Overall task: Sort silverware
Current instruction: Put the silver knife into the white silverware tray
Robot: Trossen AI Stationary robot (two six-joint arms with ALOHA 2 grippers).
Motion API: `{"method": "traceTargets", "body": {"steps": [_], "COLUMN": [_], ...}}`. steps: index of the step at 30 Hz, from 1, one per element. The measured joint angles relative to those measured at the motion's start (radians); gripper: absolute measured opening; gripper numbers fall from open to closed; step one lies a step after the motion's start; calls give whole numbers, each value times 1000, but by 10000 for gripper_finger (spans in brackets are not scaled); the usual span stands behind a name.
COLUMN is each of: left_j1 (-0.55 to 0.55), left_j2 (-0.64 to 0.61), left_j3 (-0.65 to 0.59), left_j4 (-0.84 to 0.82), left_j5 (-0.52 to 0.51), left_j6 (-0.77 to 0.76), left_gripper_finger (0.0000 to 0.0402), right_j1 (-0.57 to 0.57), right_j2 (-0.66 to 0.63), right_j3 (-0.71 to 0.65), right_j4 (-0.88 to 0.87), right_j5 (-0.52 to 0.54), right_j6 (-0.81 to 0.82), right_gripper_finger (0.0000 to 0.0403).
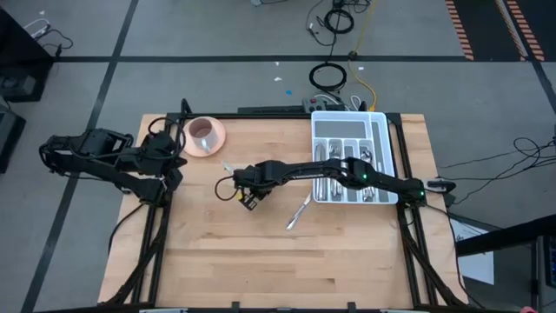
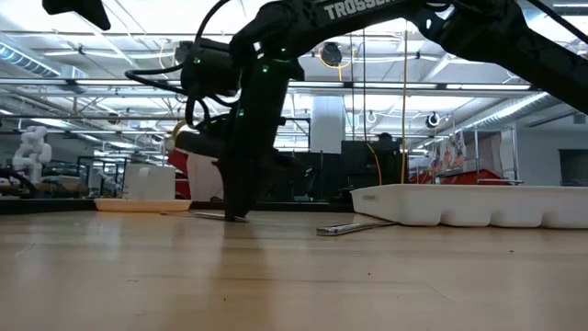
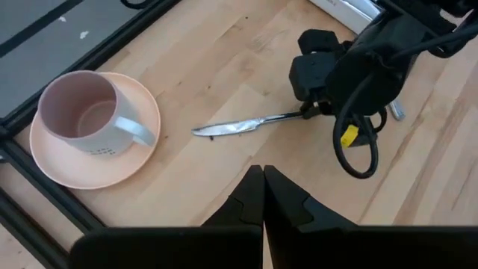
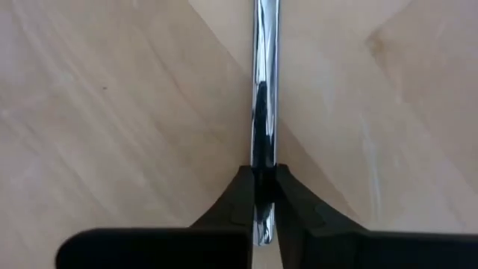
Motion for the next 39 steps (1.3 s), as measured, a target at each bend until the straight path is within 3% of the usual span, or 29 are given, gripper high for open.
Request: {"method": "traceTargets", "body": {"steps": [4, 12, 16, 26, 30, 34, 39], "left_j1": [0, 0, 0, 0, 0, 0, 0], "left_j2": [-1, -1, -1, -1, -1, -1, -1], "left_j3": [0, 0, 0, 0, 0, 0, 0], "left_j4": [0, 4, 5, 6, 6, 7, 7], "left_j5": [-3, -12, -32, -55, -58, -63, -67], "left_j6": [1, 26, 28, 54, 71, 71, 71], "left_gripper_finger": [0, 0, 0, 0, 0, 0, 0], "right_j1": [-5, 21, 24, 1, -13, -34, -62], "right_j2": [-9, -80, -139, -257, -257, -236, -176], "right_j3": [4, -8, -6, -2, -2, -1, -1], "right_j4": [-61, -291, -326, -410, -389, -283, -199], "right_j5": [-48, -54, -37, 50, 136, 33, 13], "right_j6": [10, 20, 41, 78, 6, -188, -359], "right_gripper_finger": [4, 1, 3, 2, 1, 34, 128]}}
